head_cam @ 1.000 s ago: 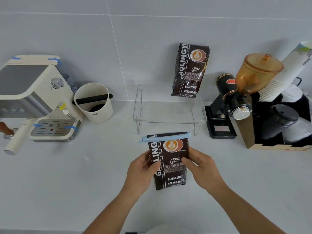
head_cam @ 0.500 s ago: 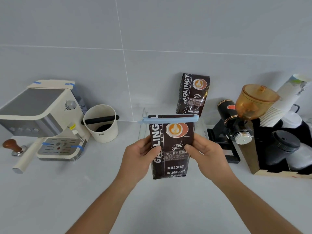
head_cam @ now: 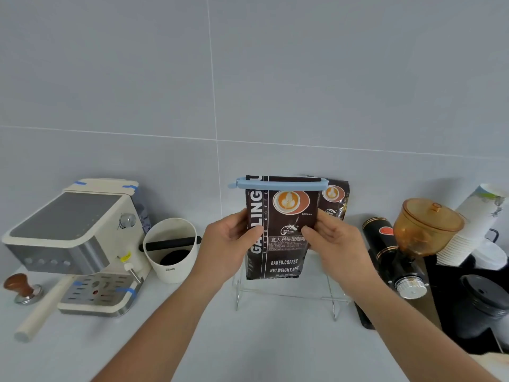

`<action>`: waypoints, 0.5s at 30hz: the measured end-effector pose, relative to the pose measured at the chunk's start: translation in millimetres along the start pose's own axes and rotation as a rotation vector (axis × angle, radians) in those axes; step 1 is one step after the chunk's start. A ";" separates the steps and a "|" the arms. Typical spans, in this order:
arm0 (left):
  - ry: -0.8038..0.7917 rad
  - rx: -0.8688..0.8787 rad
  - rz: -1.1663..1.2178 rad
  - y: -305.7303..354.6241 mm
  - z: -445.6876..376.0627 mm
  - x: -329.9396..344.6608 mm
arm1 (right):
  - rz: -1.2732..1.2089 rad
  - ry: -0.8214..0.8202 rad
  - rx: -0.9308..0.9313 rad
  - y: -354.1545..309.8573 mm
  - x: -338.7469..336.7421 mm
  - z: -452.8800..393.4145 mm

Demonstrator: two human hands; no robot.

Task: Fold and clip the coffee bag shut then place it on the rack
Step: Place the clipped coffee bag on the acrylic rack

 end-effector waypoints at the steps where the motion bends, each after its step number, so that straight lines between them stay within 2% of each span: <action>1: -0.001 -0.002 -0.003 2.2 -6.8 -2.5 | -0.023 0.006 0.008 0.1 -0.5 -6.8; 6: 0.009 -0.025 -0.003 -6.9 -37.6 -16.9 | -0.105 0.031 0.050 10.6 0.0 -38.7; 15: 0.039 -0.137 0.019 -59.4 -83.2 -37.6 | -0.090 0.100 0.202 59.7 -2.7 -83.5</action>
Point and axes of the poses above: each hand's wrist, its own z-axis away from the middle knuckle, its own x-axis out of the palm, y = z × x, the point moved 6 cm from there along -z, towards the middle knuckle, and after that the axes turned 15 degrees about -y, right-handed, at the moved point
